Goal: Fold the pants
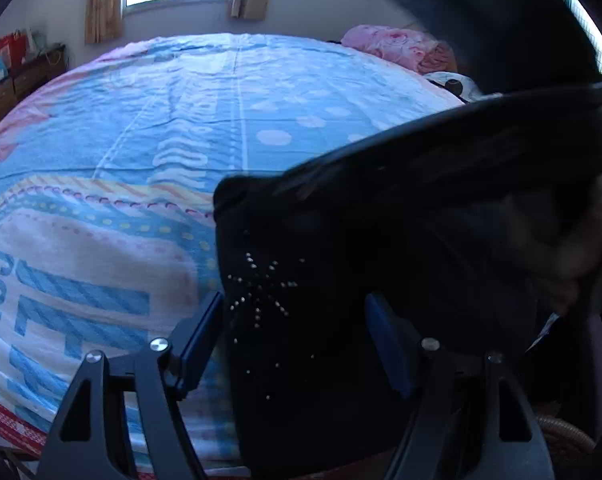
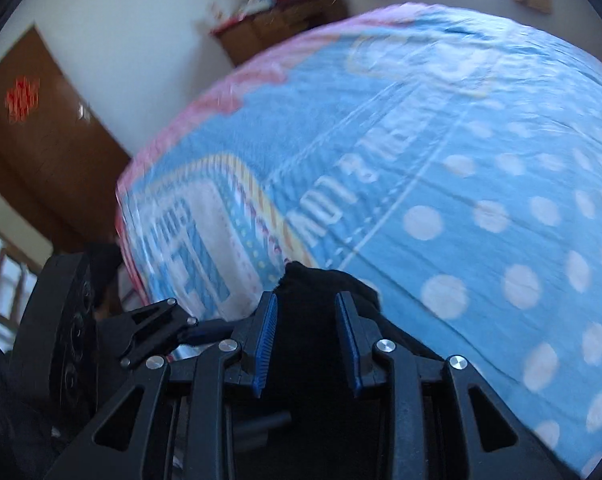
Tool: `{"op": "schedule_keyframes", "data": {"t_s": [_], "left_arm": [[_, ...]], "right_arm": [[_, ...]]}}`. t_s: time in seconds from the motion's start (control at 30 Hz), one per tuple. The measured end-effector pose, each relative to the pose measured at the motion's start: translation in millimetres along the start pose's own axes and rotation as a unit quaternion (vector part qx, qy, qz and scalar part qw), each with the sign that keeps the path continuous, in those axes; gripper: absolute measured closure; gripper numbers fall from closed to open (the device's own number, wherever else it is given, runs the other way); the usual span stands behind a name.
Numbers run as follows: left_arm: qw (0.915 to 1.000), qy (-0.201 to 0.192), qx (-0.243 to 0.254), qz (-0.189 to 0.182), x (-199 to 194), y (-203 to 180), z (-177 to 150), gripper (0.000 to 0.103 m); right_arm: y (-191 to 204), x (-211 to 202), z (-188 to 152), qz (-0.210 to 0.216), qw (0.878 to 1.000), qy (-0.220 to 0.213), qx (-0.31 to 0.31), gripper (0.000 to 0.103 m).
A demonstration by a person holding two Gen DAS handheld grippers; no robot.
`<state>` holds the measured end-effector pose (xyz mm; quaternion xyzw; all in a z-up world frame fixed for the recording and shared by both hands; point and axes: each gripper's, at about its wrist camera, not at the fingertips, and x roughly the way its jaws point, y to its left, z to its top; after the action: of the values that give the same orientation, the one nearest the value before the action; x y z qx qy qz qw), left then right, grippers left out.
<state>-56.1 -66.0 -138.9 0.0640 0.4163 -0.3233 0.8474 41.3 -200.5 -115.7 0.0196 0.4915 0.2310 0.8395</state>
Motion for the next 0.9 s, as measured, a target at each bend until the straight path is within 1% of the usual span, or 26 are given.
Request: {"op": "schedule_keyframes", "data": {"t_s": [0.03, 0.07, 0.1, 0.13, 0.17, 0.2, 0.23, 0.3, 0.37, 0.4, 0.43, 0.47, 0.5, 0.57, 0.63, 0.67, 0.7, 0.73, 0.77, 0.8, 0.9], "left_arm": [[1.0, 0.002, 0.003, 0.003, 1, -1, 1, 0.029], [1.0, 0.001, 0.0, 0.0, 1, 0, 1, 0.029], [1.0, 0.001, -0.002, -0.002, 1, 1, 0, 0.029], [1.0, 0.0, -0.003, -0.004, 0, 2, 1, 0.029], [1.0, 0.001, -0.002, -0.004, 0, 1, 1, 0.029], [1.0, 0.002, -0.003, -0.005, -1, 1, 3, 0.028], [0.9999, 0.004, -0.007, -0.006, -3, 2, 4, 0.028], [0.9998, 0.011, -0.015, -0.005, -6, 5, 6, 0.025], [0.9995, 0.02, -0.018, 0.016, -8, 4, 13, 0.023], [0.9993, 0.02, -0.017, 0.028, -9, 2, 17, 0.023], [0.9986, 0.015, -0.013, 0.048, -12, -1, 26, 0.023], [0.9981, 0.009, -0.006, 0.061, -15, -4, 31, 0.023], [0.9973, 0.003, 0.001, 0.073, -18, -9, 37, 0.023], [0.9948, -0.008, 0.02, 0.099, -25, -21, 50, 0.021], [0.9938, -0.02, 0.025, 0.107, -35, -32, 58, 0.021], [0.9938, -0.024, 0.025, 0.106, -40, -36, 60, 0.019], [0.9938, -0.028, 0.025, 0.105, -44, -39, 61, 0.014], [0.9935, -0.032, 0.028, 0.106, -49, -45, 60, 0.011], [0.9929, -0.034, 0.034, 0.108, -50, -48, 61, 0.008], [0.9922, -0.036, 0.04, 0.113, -54, -55, 59, 0.008], [0.9918, -0.032, 0.054, 0.111, -65, -68, 50, 0.007]], "right_arm": [[4, 16, 3, -0.023, 0.999, 0.024, -0.018, 0.071], [6, 28, 7, -0.038, 0.998, 0.029, -0.032, 0.071], [8, 31, 10, -0.043, 0.998, 0.023, -0.038, 0.07], [8, 36, 14, -0.05, 0.998, 0.024, -0.038, 0.067], [6, 39, 19, -0.056, 0.998, 0.019, -0.031, 0.06], [4, 41, 22, -0.064, 0.998, 0.015, -0.014, 0.057], [2, 41, 23, -0.06, 0.998, 0.009, 0.0, 0.057], [-2, 23, 18, -0.046, 0.998, -0.027, 0.039, 0.057], [-8, -7, 8, -0.04, 0.994, -0.069, 0.073, 0.057], [-11, -30, -2, -0.039, 0.99, -0.104, 0.092, 0.056], [-12, -48, -11, -0.039, 0.985, -0.128, 0.105, 0.056], [-14, -69, -23, -0.043, 0.979, -0.157, 0.123, 0.055], [-16, -85, -35, -0.05, 0.973, -0.175, 0.14, 0.051], [-16, -110, -57, -0.064, 0.963, -0.197, 0.172, 0.047], [-15, -134, -84, -0.077, 0.954, -0.21, 0.2, 0.046], [-14, -144, -98, -0.088, 0.95, -0.21, 0.215, 0.045], [-12, -150, -108, -0.095, 0.946, -0.21, 0.227, 0.043], [-10, -155, -119, -0.099, 0.942, -0.213, 0.238, 0.04], [-10, -162, -132, -0.098, 0.938, -0.217, 0.253, 0.037], [-9, -167, -145, -0.095, 0.931, -0.223, 0.273, 0.036], [-9, -178, -173, -0.086, 0.919, -0.227, 0.311, 0.036]]}}
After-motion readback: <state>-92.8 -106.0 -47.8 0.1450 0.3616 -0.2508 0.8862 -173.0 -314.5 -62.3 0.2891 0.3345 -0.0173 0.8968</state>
